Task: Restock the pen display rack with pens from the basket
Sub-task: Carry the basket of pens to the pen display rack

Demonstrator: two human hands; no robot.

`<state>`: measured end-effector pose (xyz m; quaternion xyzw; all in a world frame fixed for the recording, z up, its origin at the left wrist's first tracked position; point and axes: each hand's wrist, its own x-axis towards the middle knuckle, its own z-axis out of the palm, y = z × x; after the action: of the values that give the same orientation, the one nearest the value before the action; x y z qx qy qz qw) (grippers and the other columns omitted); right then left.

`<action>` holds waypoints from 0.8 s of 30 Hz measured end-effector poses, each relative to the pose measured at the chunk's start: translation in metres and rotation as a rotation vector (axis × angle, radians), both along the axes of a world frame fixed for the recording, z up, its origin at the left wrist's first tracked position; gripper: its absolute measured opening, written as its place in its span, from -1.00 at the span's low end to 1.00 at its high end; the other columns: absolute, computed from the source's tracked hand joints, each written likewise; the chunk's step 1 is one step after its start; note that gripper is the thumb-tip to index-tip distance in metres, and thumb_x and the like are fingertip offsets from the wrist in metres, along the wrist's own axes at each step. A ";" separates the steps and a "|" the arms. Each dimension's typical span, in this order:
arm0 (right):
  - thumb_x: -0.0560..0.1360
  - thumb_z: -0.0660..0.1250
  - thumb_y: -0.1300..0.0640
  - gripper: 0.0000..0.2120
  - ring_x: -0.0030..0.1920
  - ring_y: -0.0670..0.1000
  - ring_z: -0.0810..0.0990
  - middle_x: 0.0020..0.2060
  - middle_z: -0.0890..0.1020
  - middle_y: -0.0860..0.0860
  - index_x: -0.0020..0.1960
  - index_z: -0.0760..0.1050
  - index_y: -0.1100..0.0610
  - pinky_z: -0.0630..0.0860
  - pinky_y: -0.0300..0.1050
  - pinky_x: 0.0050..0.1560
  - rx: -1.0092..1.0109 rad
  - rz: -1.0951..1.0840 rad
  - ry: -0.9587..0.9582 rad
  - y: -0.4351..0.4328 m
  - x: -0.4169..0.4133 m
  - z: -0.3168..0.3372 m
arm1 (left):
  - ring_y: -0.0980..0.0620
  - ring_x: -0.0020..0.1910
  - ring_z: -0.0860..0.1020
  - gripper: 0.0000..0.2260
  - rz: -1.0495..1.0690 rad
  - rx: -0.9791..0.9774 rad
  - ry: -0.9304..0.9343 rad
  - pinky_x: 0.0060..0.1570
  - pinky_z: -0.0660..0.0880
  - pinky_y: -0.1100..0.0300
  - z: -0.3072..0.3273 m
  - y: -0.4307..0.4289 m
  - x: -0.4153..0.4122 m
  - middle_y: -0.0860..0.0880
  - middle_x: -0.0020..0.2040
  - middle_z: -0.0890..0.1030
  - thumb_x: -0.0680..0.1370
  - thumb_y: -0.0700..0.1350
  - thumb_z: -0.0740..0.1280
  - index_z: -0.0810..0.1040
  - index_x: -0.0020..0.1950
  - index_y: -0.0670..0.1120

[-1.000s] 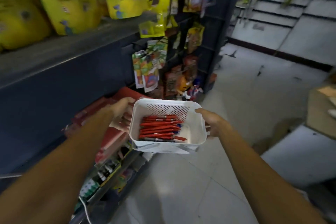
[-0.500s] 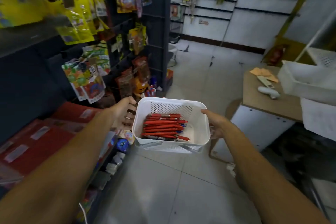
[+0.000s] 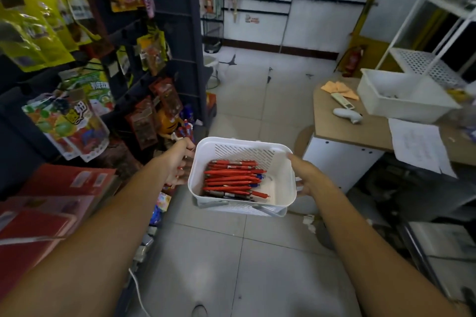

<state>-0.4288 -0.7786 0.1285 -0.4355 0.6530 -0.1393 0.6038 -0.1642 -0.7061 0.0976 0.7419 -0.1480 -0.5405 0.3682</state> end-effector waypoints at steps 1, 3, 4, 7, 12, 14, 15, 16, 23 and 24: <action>0.63 0.15 -0.13 -0.65 -0.26 0.06 0.50 -0.14 0.58 0.11 -0.09 0.47 0.13 0.49 0.03 0.04 0.020 -0.003 -0.009 -0.002 0.002 0.003 | -0.04 -0.12 0.47 -0.60 -0.008 0.004 -0.002 -0.16 0.41 0.12 -0.001 -0.005 0.003 -0.09 -0.05 0.50 0.50 0.09 0.13 0.48 0.22 -0.10; 0.66 0.07 -0.13 -0.60 -0.30 0.05 0.48 -0.28 0.50 0.08 -0.19 0.41 0.10 0.46 0.00 0.00 0.021 -0.020 -0.019 -0.006 0.008 0.010 | -0.03 -0.15 0.45 -0.61 -0.020 0.012 0.000 -0.21 0.37 0.12 -0.001 -0.015 0.011 -0.07 -0.08 0.47 0.53 0.09 0.12 0.45 0.23 -0.09; 0.67 0.04 -0.12 -0.59 -0.30 0.04 0.47 -0.30 0.48 0.07 -0.21 0.39 0.10 0.45 0.00 0.01 0.005 -0.034 -0.028 -0.010 0.012 0.012 | -0.03 -0.15 0.44 -0.62 -0.026 0.012 0.012 -0.23 0.35 0.11 -0.001 -0.020 0.015 -0.06 -0.08 0.47 0.54 0.10 0.11 0.44 0.24 -0.08; 0.67 0.05 -0.11 -0.60 -0.31 0.04 0.47 -0.30 0.48 0.06 -0.21 0.39 0.10 0.46 0.00 0.00 -0.008 -0.059 -0.028 -0.019 0.023 0.013 | -0.06 -0.08 0.46 -0.61 -0.042 0.009 0.050 -0.21 0.37 0.07 -0.001 -0.034 0.030 -0.08 -0.03 0.49 0.54 0.10 0.12 0.44 0.26 -0.09; 0.63 0.15 -0.11 -0.66 -0.28 0.02 0.49 -0.27 0.51 0.05 -0.19 0.43 0.09 0.51 0.02 -0.03 0.016 -0.083 -0.048 -0.036 0.047 0.008 | -0.05 -0.12 0.47 -0.74 -0.067 -0.015 -0.008 -0.26 0.38 0.10 -0.004 -0.053 0.048 -0.09 -0.05 0.50 0.55 0.06 0.12 0.48 0.00 -0.08; 0.61 0.21 -0.09 -0.67 -0.30 0.01 0.48 -0.29 0.50 0.05 -0.22 0.42 0.10 0.50 0.01 0.00 0.024 -0.088 -0.063 -0.040 0.056 0.005 | -0.04 -0.16 0.46 -0.75 -0.066 -0.046 -0.021 -0.27 0.36 0.12 -0.005 -0.060 0.054 -0.09 -0.11 0.50 0.57 0.04 0.10 0.46 -0.12 -0.08; 0.61 0.23 -0.08 -0.68 -0.31 0.01 0.48 -0.30 0.49 0.05 -0.22 0.42 0.10 0.50 -0.02 -0.06 0.026 -0.104 -0.075 -0.041 0.059 0.004 | -0.04 -0.17 0.46 -0.75 -0.065 -0.057 -0.025 -0.27 0.36 0.13 -0.006 -0.064 0.057 -0.09 -0.13 0.50 0.57 0.04 0.09 0.45 -0.13 -0.07; 0.60 0.24 -0.08 -0.68 -0.31 0.01 0.48 -0.30 0.49 0.05 -0.23 0.42 0.10 0.50 -0.04 -0.10 0.026 -0.123 -0.087 -0.044 0.062 0.001 | -0.04 -0.17 0.45 -0.75 -0.067 -0.062 -0.027 -0.26 0.35 0.13 -0.007 -0.068 0.060 -0.09 -0.14 0.50 0.57 0.04 0.08 0.45 -0.13 -0.07; 0.55 0.28 -0.17 -0.67 -0.26 0.04 0.62 -0.27 0.65 0.07 -0.17 0.53 0.09 0.59 -0.05 -0.12 0.052 -0.083 -0.129 -0.095 0.077 -0.021 | -0.03 -0.17 0.46 -0.74 -0.086 -0.071 -0.060 -0.20 0.40 0.15 -0.013 -0.110 0.081 -0.07 -0.15 0.51 0.57 0.07 0.09 0.46 -0.16 -0.05; 0.53 0.28 -0.19 -0.66 -0.22 0.05 0.65 -0.24 0.68 0.07 -0.15 0.55 0.08 0.58 -0.08 -0.15 0.048 -0.071 -0.130 -0.105 0.079 -0.025 | -0.04 -0.17 0.47 -0.73 -0.083 -0.070 -0.061 -0.16 0.40 0.13 -0.015 -0.118 0.085 -0.08 -0.15 0.52 0.56 0.07 0.10 0.47 -0.14 -0.06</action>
<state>-0.3502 -0.8832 0.1034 -0.3875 0.6306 -0.1728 0.6499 -0.0792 -0.8240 0.0827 0.7378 -0.2083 -0.5271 0.3666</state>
